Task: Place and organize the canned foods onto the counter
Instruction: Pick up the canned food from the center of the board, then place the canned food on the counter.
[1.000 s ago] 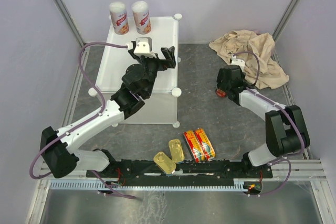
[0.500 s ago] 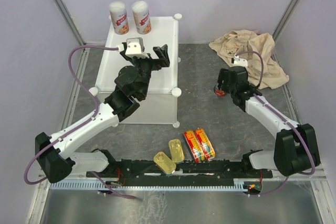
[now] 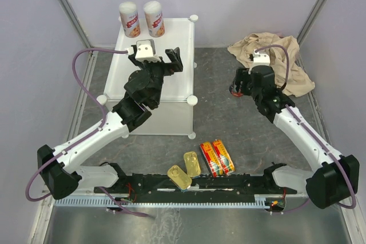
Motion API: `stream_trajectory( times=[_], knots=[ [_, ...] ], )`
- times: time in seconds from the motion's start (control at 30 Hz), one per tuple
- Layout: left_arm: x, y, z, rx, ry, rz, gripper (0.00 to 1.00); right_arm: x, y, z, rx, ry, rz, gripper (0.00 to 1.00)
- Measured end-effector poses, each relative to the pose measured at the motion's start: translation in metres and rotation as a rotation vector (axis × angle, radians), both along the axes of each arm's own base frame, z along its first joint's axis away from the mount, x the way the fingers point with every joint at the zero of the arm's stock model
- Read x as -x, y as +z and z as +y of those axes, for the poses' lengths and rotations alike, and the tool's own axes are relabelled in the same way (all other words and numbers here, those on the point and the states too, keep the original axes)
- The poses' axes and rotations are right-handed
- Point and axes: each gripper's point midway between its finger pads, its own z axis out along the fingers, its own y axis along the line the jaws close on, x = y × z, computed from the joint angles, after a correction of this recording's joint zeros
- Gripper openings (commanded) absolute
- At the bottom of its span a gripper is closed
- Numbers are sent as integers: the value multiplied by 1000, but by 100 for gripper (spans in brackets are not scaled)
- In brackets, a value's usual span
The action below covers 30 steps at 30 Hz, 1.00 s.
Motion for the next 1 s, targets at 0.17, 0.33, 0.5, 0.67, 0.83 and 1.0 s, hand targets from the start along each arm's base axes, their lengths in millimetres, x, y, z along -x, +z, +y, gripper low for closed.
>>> stream_trajectory(
  times=[0.17, 0.33, 0.5, 0.67, 0.83, 1.0],
  knots=[
    [0, 3, 1, 3, 8, 0, 99, 0, 34, 10, 5, 45, -48, 19],
    [-3, 1, 3, -15, 28, 7, 100, 3, 62, 21, 15, 93, -77, 19],
    [-6, -2, 3, -38, 45, 19, 100, 7, 105, 32, 8, 136, -133, 19],
    [-7, -5, 7, -47, 62, 30, 100, 7, 147, 46, -7, 179, -203, 18],
    [-10, -2, 13, -49, 77, 33, 99, 4, 170, 67, -8, 233, -226, 18],
    [-19, 0, 23, -70, 101, 51, 99, -2, 174, 90, 7, 282, -211, 18]
  ],
)
